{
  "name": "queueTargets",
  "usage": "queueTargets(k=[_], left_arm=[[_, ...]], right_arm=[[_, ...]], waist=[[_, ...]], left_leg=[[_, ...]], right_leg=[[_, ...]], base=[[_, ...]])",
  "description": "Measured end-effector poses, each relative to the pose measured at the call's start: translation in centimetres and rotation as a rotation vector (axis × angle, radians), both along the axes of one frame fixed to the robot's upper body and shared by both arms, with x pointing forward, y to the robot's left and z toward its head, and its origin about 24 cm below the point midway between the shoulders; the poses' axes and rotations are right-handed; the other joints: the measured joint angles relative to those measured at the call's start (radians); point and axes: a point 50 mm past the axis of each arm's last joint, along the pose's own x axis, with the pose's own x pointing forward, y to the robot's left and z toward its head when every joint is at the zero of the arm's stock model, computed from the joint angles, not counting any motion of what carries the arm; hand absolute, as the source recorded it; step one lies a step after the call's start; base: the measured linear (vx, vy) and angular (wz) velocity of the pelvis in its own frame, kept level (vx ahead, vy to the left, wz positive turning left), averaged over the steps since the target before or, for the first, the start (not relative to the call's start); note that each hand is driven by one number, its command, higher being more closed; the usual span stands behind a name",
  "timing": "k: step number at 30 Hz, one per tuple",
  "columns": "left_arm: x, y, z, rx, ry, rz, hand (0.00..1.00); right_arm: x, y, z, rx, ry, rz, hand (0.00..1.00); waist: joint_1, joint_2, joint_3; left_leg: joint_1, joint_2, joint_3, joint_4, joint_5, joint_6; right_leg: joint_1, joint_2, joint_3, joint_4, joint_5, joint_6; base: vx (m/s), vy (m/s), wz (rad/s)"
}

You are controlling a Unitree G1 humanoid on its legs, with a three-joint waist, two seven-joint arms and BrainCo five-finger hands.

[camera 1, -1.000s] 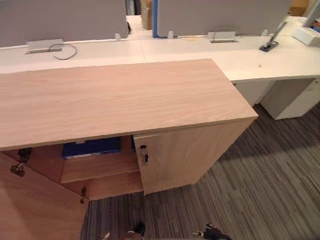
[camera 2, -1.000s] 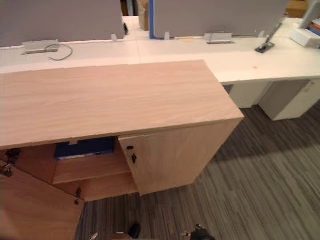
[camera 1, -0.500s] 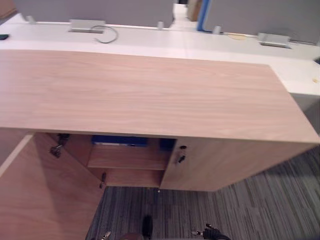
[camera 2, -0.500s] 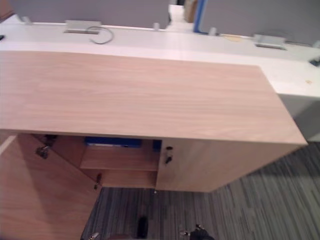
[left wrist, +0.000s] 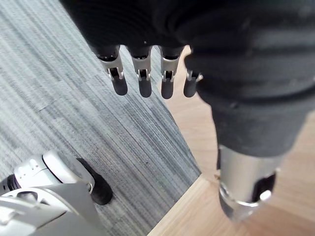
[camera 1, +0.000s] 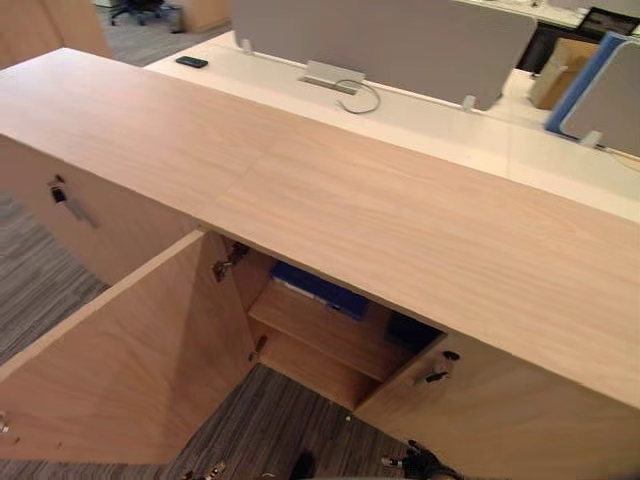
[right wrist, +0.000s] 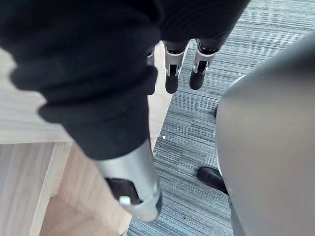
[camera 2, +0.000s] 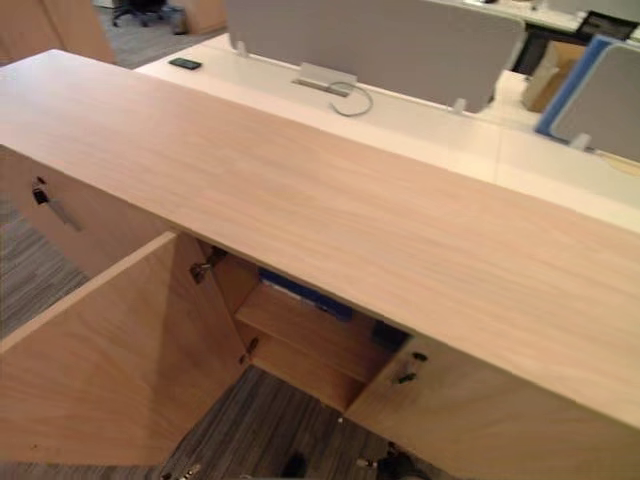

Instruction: Walk over to the cabinet, pick up the folder, carry it to the office cabinet, place the folder inside the office cabinet, then close the office cabinet door

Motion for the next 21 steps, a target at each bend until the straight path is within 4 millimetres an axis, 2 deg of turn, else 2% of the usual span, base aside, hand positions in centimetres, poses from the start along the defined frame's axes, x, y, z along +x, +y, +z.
queueTargets(k=[2,3,6,9,11,12,13,14,15,16,17,18,19,20,21], left_arm=[[-0.5,0.0,-0.1,-0.002,0.014,0.013,0.00],[-0.6,0.1,-0.1,-0.001,0.016,0.023,0.00],[-0.9,0.2,-0.2,-0.002,0.031,0.026,0.00],[-0.9,0.2,-0.2,-0.006,0.026,0.040,0.00],[-0.6,0.3,-0.1,-0.005,0.018,0.044,0.00],[-0.2,0.2,-0.1,-0.007,0.009,0.045,0.00],[0.1,0.3,-0.1,-0.008,-0.001,0.055,0.00],[0.2,0.2,-0.1,-0.012,-0.009,0.068,0.00],[0.1,0.2,-0.1,-0.014,-0.005,0.073,0.00],[-0.4,0.3,-0.1,-0.011,0.004,0.079,0.00],[-0.4,0.5,-0.1,-0.006,0.006,0.078,0.00],[-0.3,0.7,0.0,-0.003,0.007,0.076,0.00],[-0.3,0.8,0.0,0.002,0.010,0.067,0.00],[-0.3,0.8,0.0,0.001,0.011,0.066,0.00],[-0.5,0.5,-0.1,-0.004,0.022,0.057,0.00]], right_arm=[[-0.3,0.1,-0.1,0.003,0.013,0.006,0.00],[-0.5,0.1,-0.2,0.005,0.017,0.003,0.00],[-0.8,0.0,-0.2,0.011,0.028,-0.015,0.00],[-0.9,0.1,-0.3,0.010,0.029,0.001,0.00],[-0.8,0.3,-0.3,0.015,0.028,0.008,0.00],[-0.7,0.3,-0.3,0.014,0.024,0.005,0.00],[-0.3,0.3,-0.2,0.016,0.010,-0.007,0.00],[0.1,0.2,-0.1,0.015,-0.001,-0.014,0.00],[0.1,-0.1,-0.1,0.012,-0.002,-0.024,0.00],[0.2,0.0,-0.1,0.015,-0.002,-0.031,0.00],[0.2,0.1,-0.1,0.018,-0.004,-0.038,0.00],[0.2,0.0,-0.1,0.021,-0.004,-0.051,0.00],[-0.3,-0.1,-0.2,0.029,0.006,-0.103,0.00],[-0.5,-0.2,-0.2,0.033,0.005,-0.137,0.00],[-0.4,-0.6,-0.1,0.026,-0.004,-0.155,0.00]], waist=[[-0.002,0.003,-0.015],[-0.003,0.001,-0.017],[-0.003,-0.001,-0.028],[0.002,-0.001,-0.032],[-0.002,-0.006,-0.020],[-0.003,-0.010,-0.006],[-0.012,-0.009,0.016],[-0.018,-0.003,0.037],[-0.017,0.006,0.043],[0.005,-0.001,0.044],[0.004,-0.013,0.048],[-0.003,-0.021,0.050],[-0.018,-0.036,0.045],[-0.033,-0.040,0.046],[-0.036,-0.016,0.045]], left_leg=[[-0.012,0.028,0.022,-0.003,-0.015,-0.015],[-0.007,0.043,0.015,-0.003,-0.013,-0.030],[0.005,0.061,-0.036,-0.001,-0.001,-0.046],[0.004,0.061,-0.079,0.000,0.008,-0.060],[-0.016,0.039,-0.108,0.037,0.006,-0.066],[-0.044,0.028,-0.061,0.079,-0.023,-0.074],[-0.114,0.062,0.159,0.191,-0.095,-0.040],[-0.167,0.111,0.329,0.307,-0.143,-0.045],[-0.206,0.161,0.441,0.393,-0.167,-0.046],[-0.218,0.145,0.473,0.415,-0.186,-0.035],[-0.216,0.131,0.482,0.392,-0.192,-0.021],[-0.213,0.123,0.505,0.360,-0.194,-0.016],[-0.197,0.099,0.535,0.287,-0.194,-0.013],[-0.208,0.098,0.561,0.303,-0.194,0.007],[-0.188,0.091,0.551,0.272,-0.143,0.013]], right_leg=[[0.010,0.020,-0.029,-0.023,0.000,0.000],[0.022,0.033,-0.039,-0.029,0.000,0.000],[0.058,0.059,-0.080,-0.039,-0.002,-0.004],[0.083,0.066,-0.118,-0.048,-0.006,-0.012],[0.101,0.058,-0.163,-0.051,-0.013,-0.023],[0.104,0.050,-0.179,-0.049,-0.013,-0.024],[0.115,0.048,-0.202,-0.049,-0.015,-0.027],[0.132,0.054,-0.217,-0.046,-0.018,-0.030],[0.141,0.062,-0.223,-0.039,-0.034,-0.036],[0.128,0.045,-0.222,-0.025,-0.065,-0.032],[0.121,0.029,-0.225,-0.026,-0.075,-0.026],[0.110,0.015,-0.229,-0.028,-0.082,-0.027],[0.096,-0.007,-0.236,-0.063,-0.099,-0.049],[0.096,-0.015,-0.241,-0.082,-0.100,-0.051],[0.100,-0.012,-0.252,-0.076,-0.100,-0.049]], base=[[0.03,-0.272,0.21],[0.04,-0.315,0.27],[0.05,-0.232,0.52],[0.02,-0.124,0.61],[-0.01,-0.065,0.68],[-0.04,0.045,0.63],[-0.10,0.072,0.67],[-0.15,0.065,0.58],[-0.20,0.046,0.07],[-0.15,0.038,-0.13],[-0.11,0.059,-0.17],[-0.07,0.065,0.32],[-0.07,0.115,0.56],[-0.06,0.137,0.70],[0.00,0.151,0.79]])
